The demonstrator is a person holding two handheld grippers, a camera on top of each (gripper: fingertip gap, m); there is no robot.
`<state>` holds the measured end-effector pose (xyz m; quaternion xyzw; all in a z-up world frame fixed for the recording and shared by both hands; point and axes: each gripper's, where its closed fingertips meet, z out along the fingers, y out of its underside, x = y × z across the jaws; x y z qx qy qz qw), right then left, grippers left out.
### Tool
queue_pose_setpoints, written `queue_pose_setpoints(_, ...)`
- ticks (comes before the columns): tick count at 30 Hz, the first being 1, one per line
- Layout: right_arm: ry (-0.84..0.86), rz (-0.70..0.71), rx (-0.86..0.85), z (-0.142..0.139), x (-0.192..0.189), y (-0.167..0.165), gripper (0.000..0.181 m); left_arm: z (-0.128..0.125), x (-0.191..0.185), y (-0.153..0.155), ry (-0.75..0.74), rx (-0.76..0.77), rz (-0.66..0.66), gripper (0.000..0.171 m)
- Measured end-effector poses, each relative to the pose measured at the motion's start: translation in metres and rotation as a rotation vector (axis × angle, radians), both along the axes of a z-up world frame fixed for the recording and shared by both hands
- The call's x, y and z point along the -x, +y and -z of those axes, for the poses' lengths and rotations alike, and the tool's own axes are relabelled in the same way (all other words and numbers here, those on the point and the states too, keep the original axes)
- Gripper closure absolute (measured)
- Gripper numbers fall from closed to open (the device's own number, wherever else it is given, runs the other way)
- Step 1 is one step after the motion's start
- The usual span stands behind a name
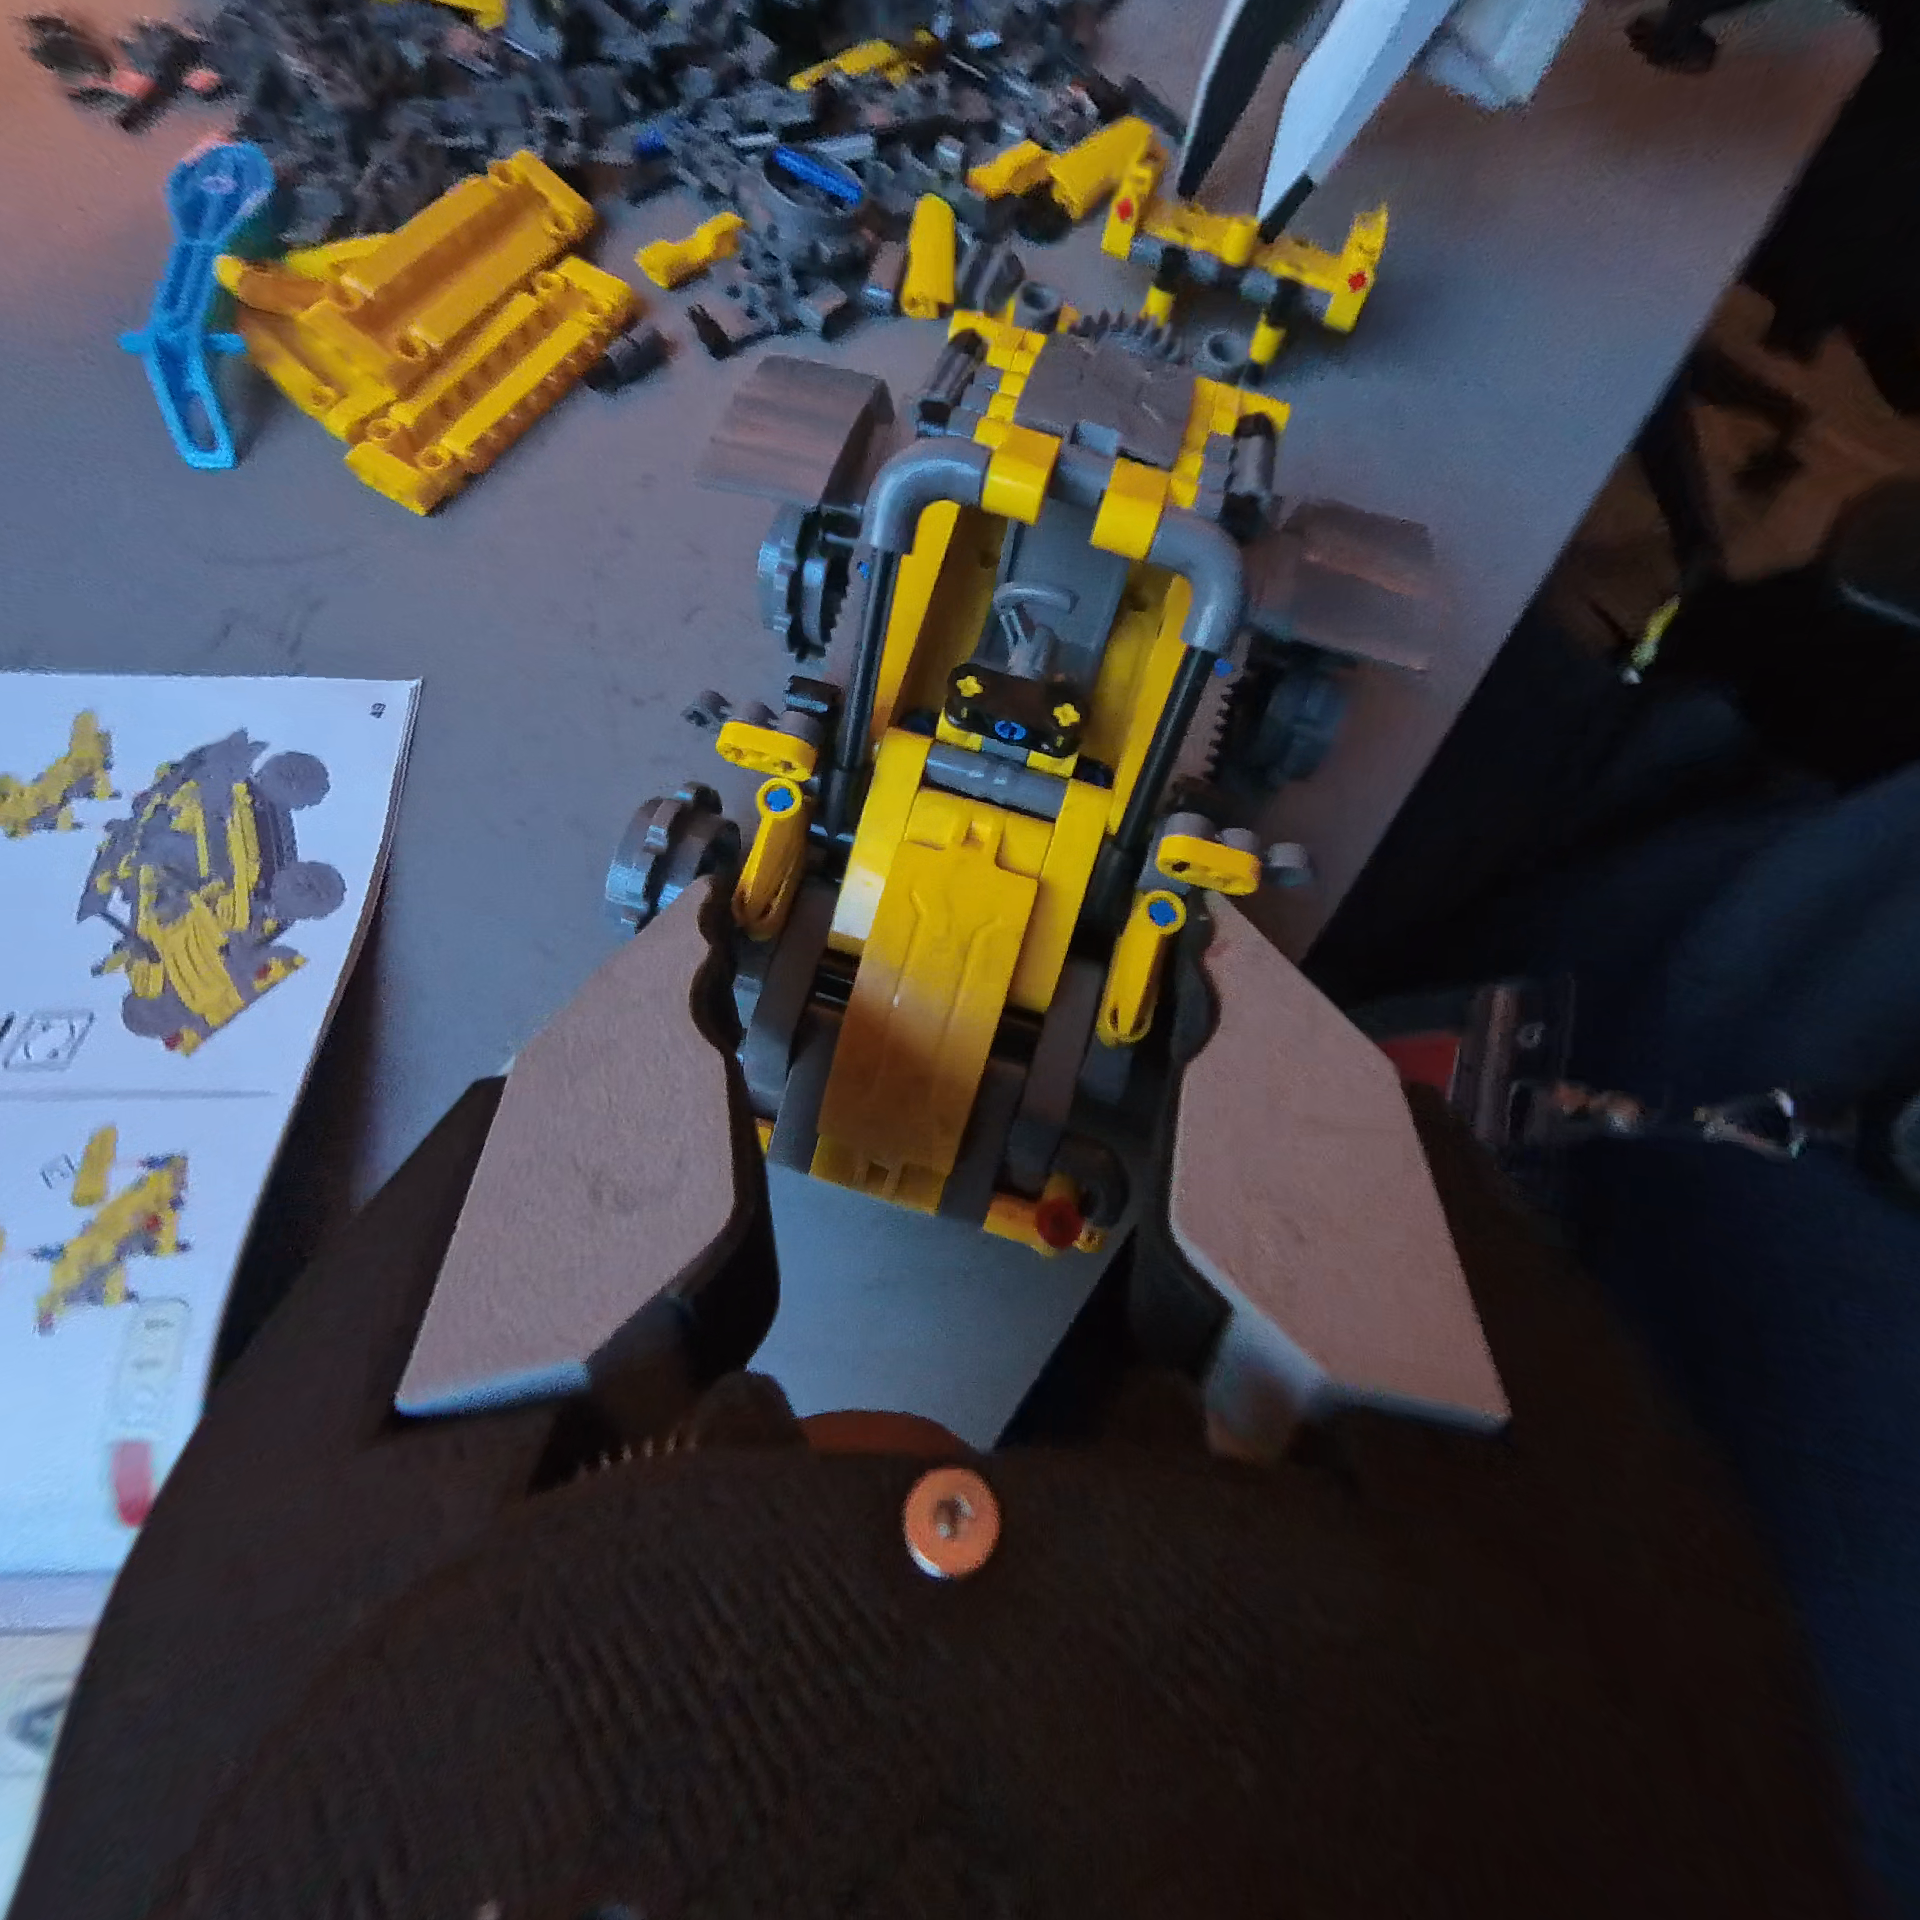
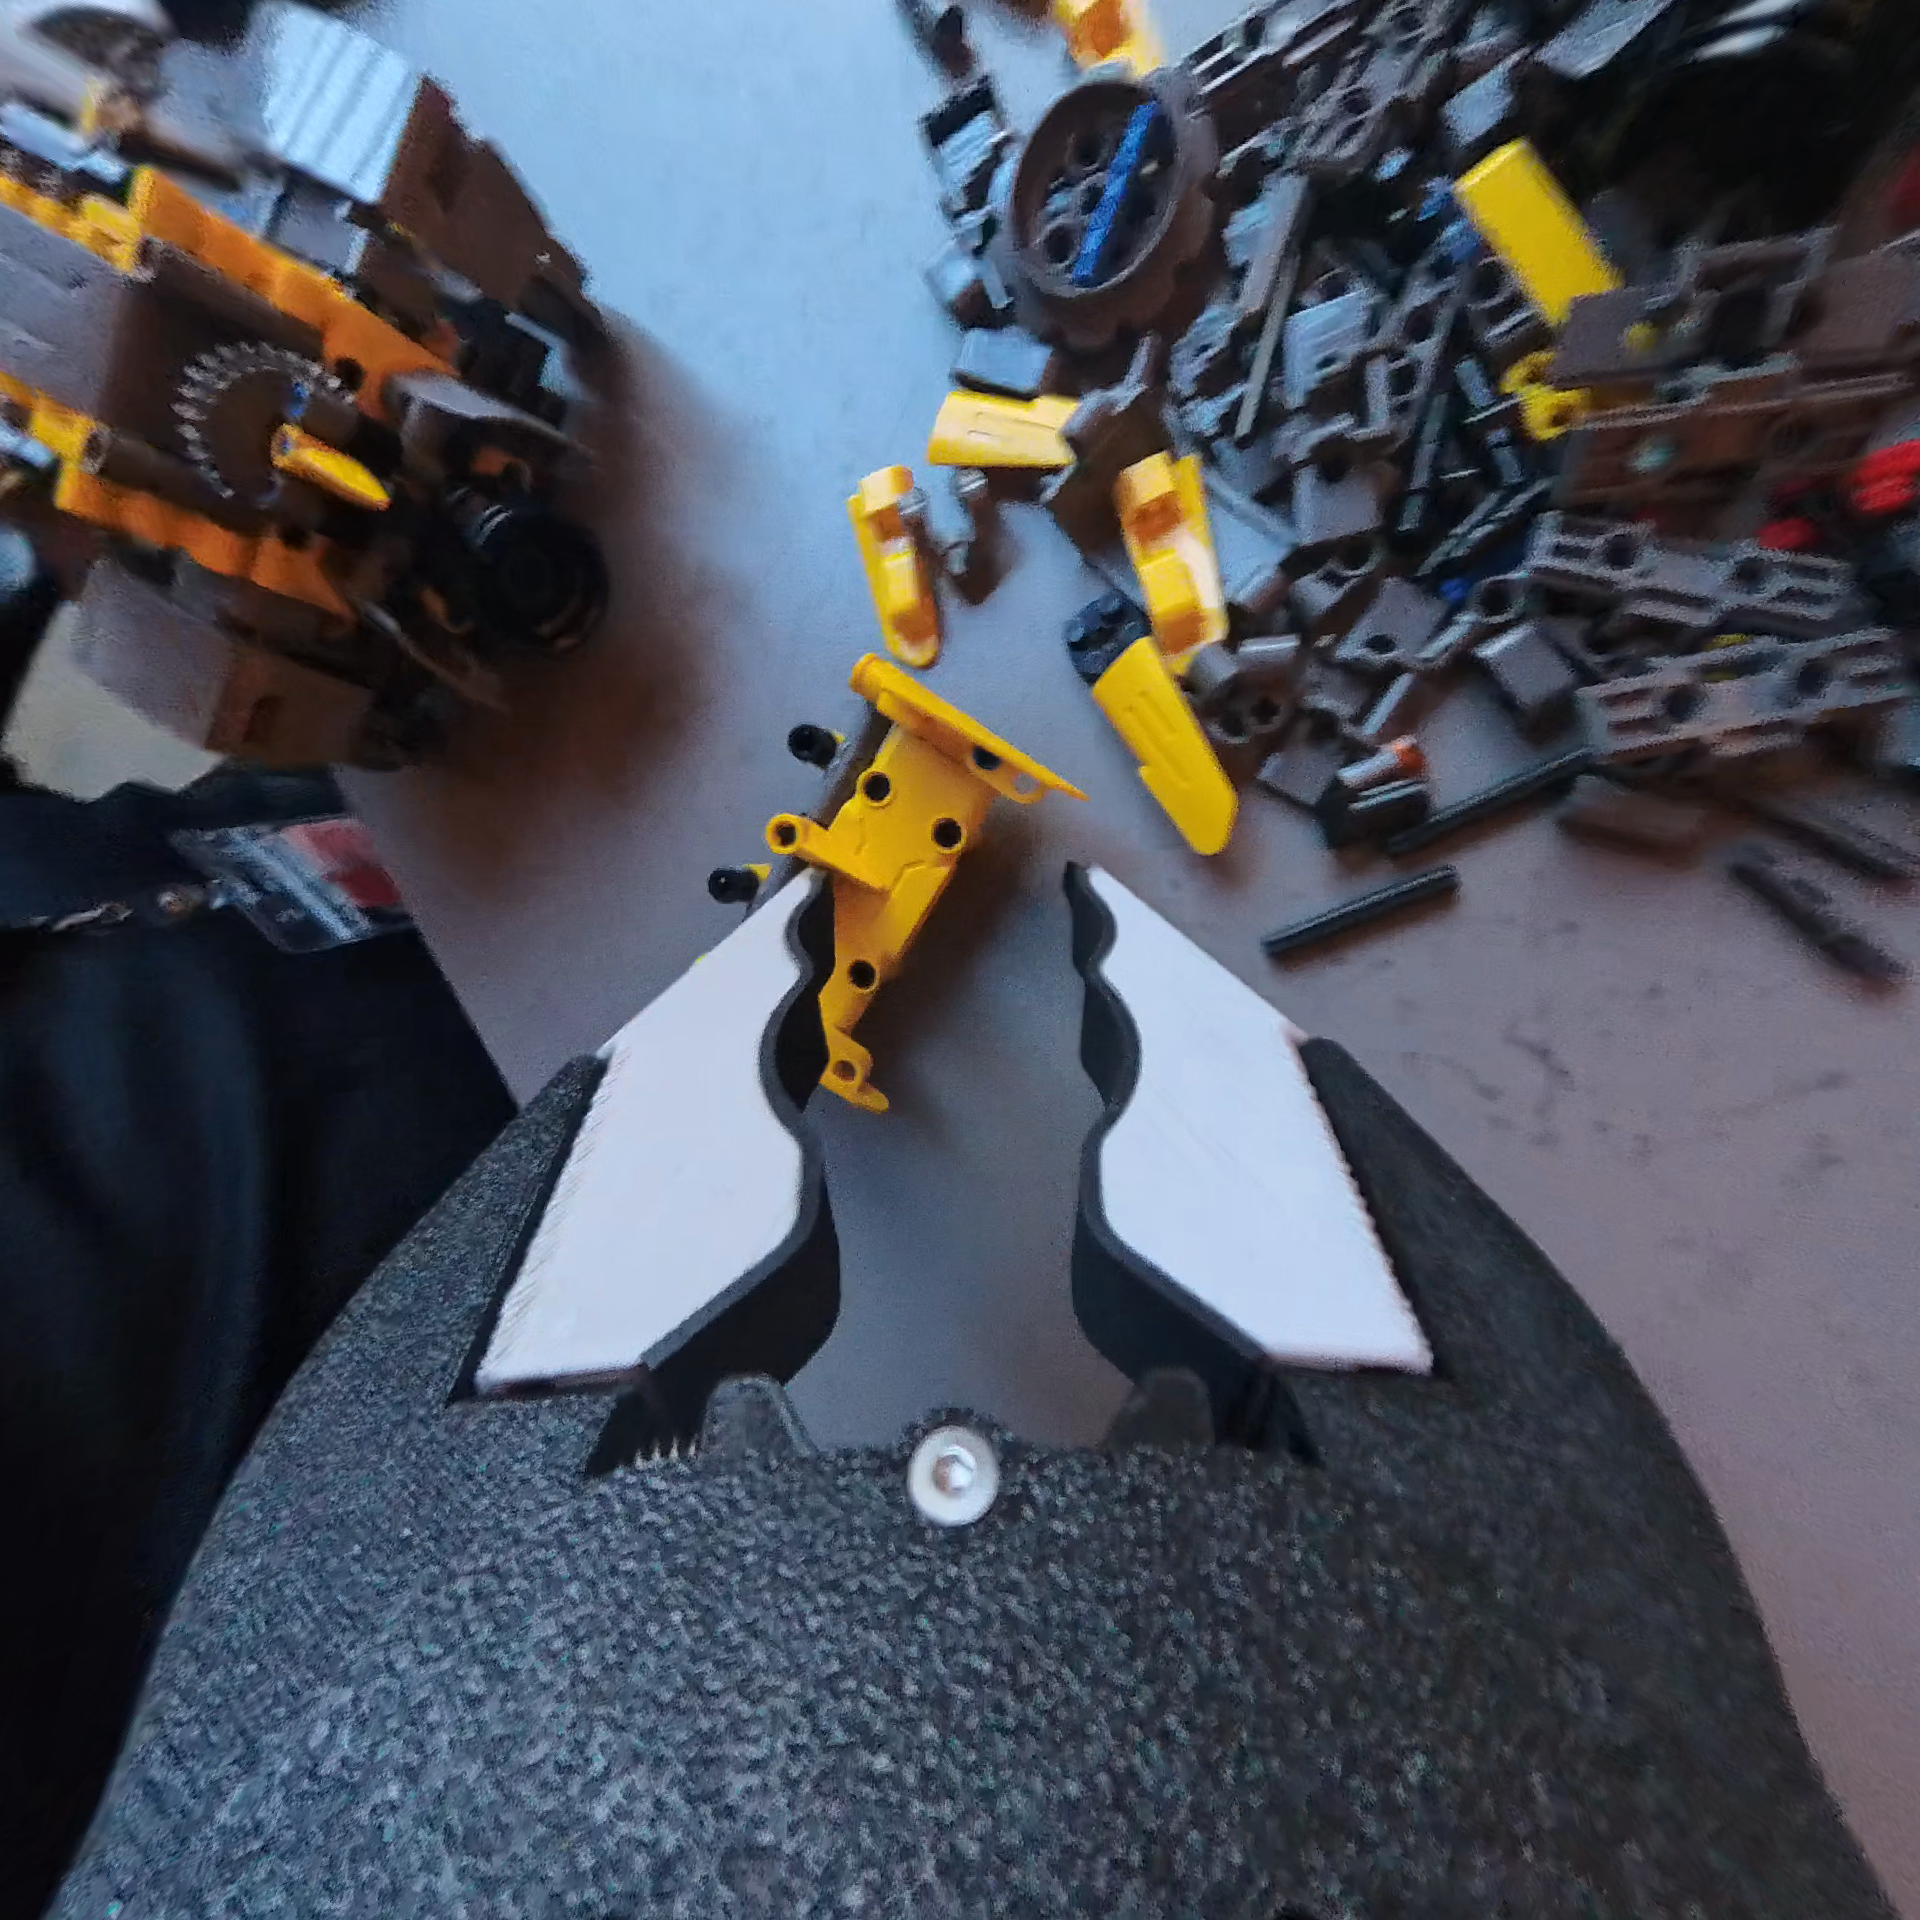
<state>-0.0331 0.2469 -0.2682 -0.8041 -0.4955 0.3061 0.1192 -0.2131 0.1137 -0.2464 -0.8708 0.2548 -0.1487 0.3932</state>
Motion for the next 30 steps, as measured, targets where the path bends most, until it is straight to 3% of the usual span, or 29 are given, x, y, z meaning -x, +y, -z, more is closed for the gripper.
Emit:
queue_pose_setpoints(5, -0.009, 0.089, -0.018, -0.015, 0.01, -0.005, 0.12, -0.001, -0.011, -0.002, -0.019, -0.06, -0.167, 0.09)
queue_pose_setpoints(10, -0.131, 0.107, -0.06, 0.005, 0.01, -0.013, 0.127, -0.002, -0.019, -0.003, -0.033, -0.087, -0.314, 0.09)
queue_pose_setpoints(12, -0.134, 0.106, -0.072, 0.008, 0.013, -0.012, 0.143, -0.004, -0.031, -0.005, -0.062, -0.09, -0.306, 0.084)
queue_pose_setpoints(15, -0.131, 0.095, -0.068, 0.008, 0.014, -0.011, 0.145, -0.014, -0.049, -0.009, -0.151, -0.113, -0.254, 0.086)
queue_pose_setpoints(20, -0.135, 0.075, -0.108, 0.006, 0.012, -0.004, 0.145, -0.021, -0.048, -0.007, -0.16, -0.126, -0.208, 0.088)
queue_pose_setpoints(26, 0.043, -0.033, -0.134, -0.046, 0.037, -0.016, 0.145, -0.019, -0.045, -0.009, -0.144, -0.118, -0.131, 0.092)
queue_pose_setpoints(30, 0.067, -0.161, -0.172, -0.088, 0.07, -0.028, 0.145, -0.003, -0.052, -0.007, -0.117, -0.033, -0.091, 0.095)
